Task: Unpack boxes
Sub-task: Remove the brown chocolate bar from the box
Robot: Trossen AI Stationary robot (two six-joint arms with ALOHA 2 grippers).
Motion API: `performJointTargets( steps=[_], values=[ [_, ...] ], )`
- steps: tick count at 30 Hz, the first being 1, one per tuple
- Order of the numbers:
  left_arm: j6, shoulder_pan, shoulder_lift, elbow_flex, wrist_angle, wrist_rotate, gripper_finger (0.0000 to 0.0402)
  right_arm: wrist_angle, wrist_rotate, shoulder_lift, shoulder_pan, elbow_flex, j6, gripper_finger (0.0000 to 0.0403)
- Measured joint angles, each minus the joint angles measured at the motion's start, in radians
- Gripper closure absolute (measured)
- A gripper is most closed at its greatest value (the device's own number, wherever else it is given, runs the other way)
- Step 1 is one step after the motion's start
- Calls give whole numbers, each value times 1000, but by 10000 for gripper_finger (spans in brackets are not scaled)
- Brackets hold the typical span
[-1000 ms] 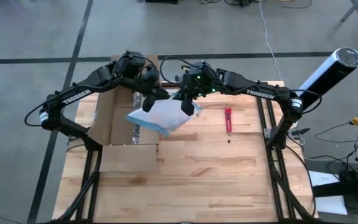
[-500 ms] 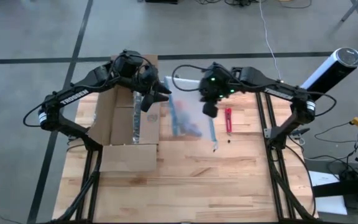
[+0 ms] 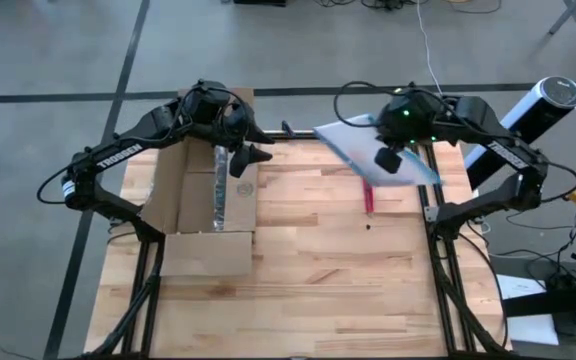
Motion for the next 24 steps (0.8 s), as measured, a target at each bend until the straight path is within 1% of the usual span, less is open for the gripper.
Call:
performJointTargets(
  steps=[2,4,10,18,21,24],
  values=[
    [-4,0,0,0,0,0,189,-53,28,4,-3,0,-3,403],
    [-10,0,0,0,0,0,196,-86,30,22,-2,0,-1,403],
    [-48,0,0,0,0,0,212,-66,3,111,64,-36,11,403],
    [-80,0,0,0,-3,0,224,100,-199,241,192,-160,27,403],
    [-82,0,0,0,-16,0,227,114,-259,286,215,-180,65,403],
    [-83,0,0,0,-63,0,229,141,-326,311,227,-216,96,403]
  ],
)
